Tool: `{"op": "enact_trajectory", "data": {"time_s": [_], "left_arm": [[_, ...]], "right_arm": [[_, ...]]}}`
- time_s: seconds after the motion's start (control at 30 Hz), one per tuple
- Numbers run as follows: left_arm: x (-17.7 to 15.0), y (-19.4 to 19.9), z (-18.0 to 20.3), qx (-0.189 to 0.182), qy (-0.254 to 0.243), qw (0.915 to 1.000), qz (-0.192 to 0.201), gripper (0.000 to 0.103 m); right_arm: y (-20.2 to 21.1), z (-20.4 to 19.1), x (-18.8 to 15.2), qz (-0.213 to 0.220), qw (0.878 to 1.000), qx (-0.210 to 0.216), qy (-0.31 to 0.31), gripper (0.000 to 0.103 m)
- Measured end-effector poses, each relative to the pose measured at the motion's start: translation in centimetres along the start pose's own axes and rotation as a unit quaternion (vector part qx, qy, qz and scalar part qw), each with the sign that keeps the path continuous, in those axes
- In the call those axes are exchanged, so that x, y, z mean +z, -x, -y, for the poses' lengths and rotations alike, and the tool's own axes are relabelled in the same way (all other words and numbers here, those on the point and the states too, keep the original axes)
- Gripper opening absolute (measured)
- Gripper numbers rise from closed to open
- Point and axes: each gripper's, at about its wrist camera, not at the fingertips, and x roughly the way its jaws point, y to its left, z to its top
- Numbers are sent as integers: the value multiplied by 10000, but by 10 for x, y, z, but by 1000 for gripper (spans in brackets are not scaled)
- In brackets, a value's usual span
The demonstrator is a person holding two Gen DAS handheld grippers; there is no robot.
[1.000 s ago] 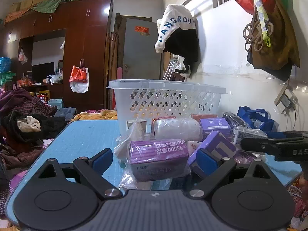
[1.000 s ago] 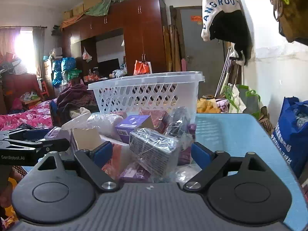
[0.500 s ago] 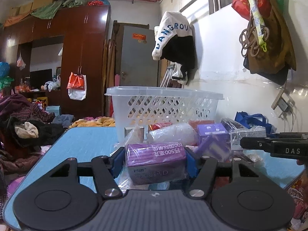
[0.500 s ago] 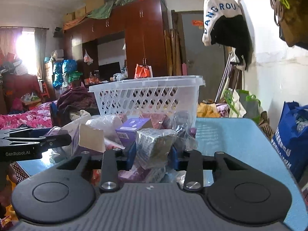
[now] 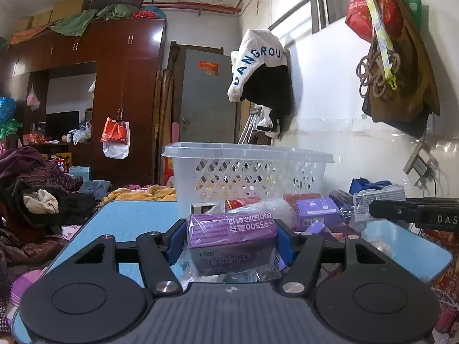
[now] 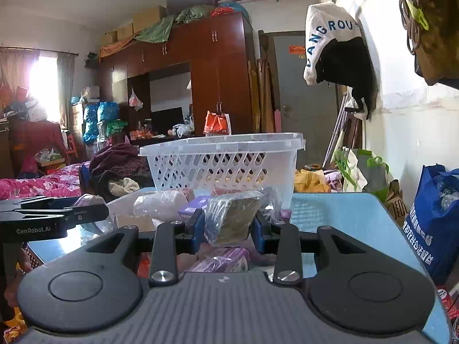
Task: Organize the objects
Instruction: 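Carry both held items over the white basket and open both grippers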
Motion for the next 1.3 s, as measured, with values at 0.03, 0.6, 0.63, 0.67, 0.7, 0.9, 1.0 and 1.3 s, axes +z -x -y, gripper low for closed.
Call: {"op": "enact_trajectory", "data": {"time_s": [0.03, 0.6, 0.63, 0.67, 0.7, 0.9, 1.0, 1.3], "left_arm": [[1, 1, 0, -3, 6, 10000, 17, 66], [129, -105, -3, -497, 4, 9981, -355, 66], [136, -122, -4, -457, 21, 9979, -452, 66], [141, -135, -5, -369, 48, 9979, -537, 66], [146, -153, -7, -258, 62, 9972, -701, 66], [141, -203, -13, -56, 112, 9922, -1244, 66], [139, -205, -19, -90, 201, 9916, -1272, 67], [128, -171, -36, -51, 419, 9944, -972, 103]], "right_arm": [[1, 1, 1, 18, 10000, 0, -8, 37], [-82, 9, 110, 52, 9992, -133, 375, 37], [-98, 12, 116, -38, 9989, -205, 419, 37], [-114, 17, 121, -166, 9985, -315, 427, 37], [-128, 22, 123, -297, 9979, -409, 406, 37], [-163, 31, 113, -739, 9961, -374, 311, 37], [-165, 31, 108, -809, 9957, -310, 320, 37], [-122, 29, 107, -499, 9970, -377, 457, 99]]}}
